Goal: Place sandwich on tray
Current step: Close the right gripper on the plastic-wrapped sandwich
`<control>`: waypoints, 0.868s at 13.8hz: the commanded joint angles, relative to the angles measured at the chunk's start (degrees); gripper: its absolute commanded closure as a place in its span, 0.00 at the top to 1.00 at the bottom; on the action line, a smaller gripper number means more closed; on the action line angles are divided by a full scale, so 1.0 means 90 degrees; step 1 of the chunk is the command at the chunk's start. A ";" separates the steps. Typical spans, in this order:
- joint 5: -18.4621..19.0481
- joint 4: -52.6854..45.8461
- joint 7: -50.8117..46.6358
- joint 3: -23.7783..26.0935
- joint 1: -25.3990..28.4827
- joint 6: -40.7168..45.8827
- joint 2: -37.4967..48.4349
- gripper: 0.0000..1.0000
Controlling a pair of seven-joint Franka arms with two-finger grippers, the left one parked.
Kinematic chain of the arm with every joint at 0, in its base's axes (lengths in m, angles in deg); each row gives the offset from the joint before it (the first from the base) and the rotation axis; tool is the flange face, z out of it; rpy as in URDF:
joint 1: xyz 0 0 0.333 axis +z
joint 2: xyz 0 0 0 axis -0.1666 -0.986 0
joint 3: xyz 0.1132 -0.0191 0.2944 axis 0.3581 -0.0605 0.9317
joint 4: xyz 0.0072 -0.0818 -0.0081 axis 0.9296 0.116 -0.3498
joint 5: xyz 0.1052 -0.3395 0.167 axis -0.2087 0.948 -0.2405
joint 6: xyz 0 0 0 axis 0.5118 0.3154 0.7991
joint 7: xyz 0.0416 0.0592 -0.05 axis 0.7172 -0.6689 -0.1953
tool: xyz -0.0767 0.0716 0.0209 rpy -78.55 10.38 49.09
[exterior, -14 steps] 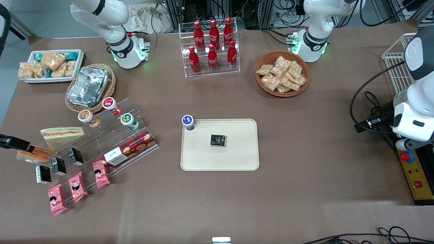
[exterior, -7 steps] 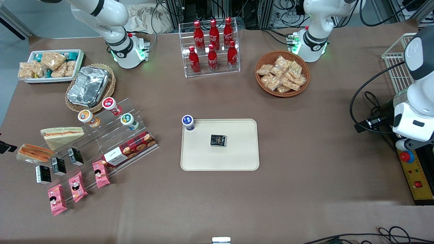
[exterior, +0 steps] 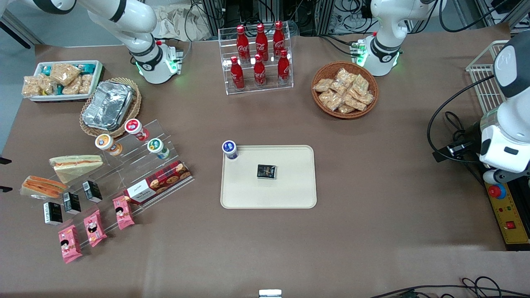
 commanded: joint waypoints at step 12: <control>-0.0535 0.0046 -0.1540 0.0017 -0.0335 -0.0299 -0.0704 0.97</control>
